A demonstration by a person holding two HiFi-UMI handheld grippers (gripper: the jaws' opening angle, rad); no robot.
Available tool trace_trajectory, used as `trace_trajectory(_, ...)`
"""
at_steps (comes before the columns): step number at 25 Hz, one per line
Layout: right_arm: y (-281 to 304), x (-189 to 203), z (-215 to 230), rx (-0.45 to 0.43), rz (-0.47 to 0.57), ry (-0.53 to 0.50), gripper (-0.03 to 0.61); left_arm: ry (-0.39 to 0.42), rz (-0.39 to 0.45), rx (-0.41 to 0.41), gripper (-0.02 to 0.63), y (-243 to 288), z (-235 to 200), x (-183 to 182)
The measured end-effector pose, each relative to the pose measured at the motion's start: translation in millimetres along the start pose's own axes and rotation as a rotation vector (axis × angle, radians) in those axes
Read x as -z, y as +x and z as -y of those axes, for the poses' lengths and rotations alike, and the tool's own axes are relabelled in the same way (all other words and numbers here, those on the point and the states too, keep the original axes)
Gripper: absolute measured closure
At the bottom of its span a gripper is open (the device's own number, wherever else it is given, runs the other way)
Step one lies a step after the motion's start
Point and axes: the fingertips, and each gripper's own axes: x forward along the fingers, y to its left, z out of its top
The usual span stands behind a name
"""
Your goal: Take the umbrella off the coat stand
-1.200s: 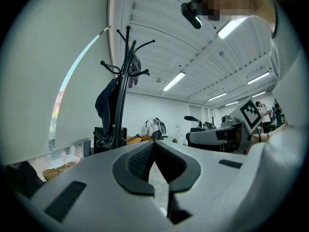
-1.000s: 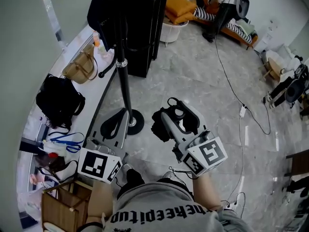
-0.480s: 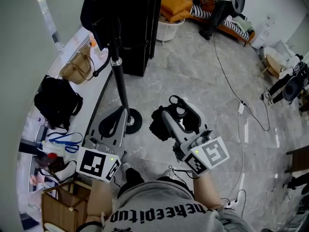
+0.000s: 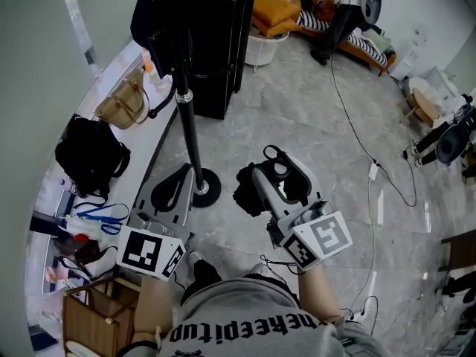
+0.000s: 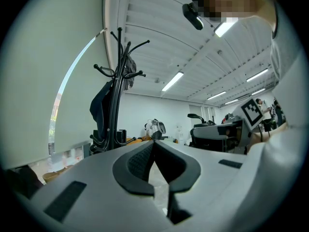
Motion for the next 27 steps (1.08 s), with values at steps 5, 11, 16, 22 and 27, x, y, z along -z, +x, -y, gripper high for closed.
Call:
trace_trajectory(5, 2.9, -1.0, -1.1, -0.003, 0.002, -0.006, 0.35, 0.001, 0.005, -0.009, 0.598, -1.1, -3.6, -1.5)
trace_trajectory(11, 8.4, -2.2, -2.8, -0.011, 0.003, -0.008, 0.35, 0.0, 0.007, -0.016, 0.598, -1.4, -9.5, -1.8)
trace_trajectory(16, 8.8, -1.9, -2.9, -0.01, 0.009, -0.007, 0.35, 0.003, 0.01, -0.017, 0.598, -1.5, -11.2, -1.7)
trace_trajectory(22, 11.2, -4.9, -1.8, -0.006, 0.015, -0.008, 0.35, 0.006, 0.011, -0.01, 0.598, 2.0, -12.4, -3.2)
trace_trajectory(27, 13.9, -4.6, 0.6, -0.002, 0.019, -0.007, 0.35, 0.006, 0.012, -0.003, 0.598, 5.9, -14.1, -2.4)
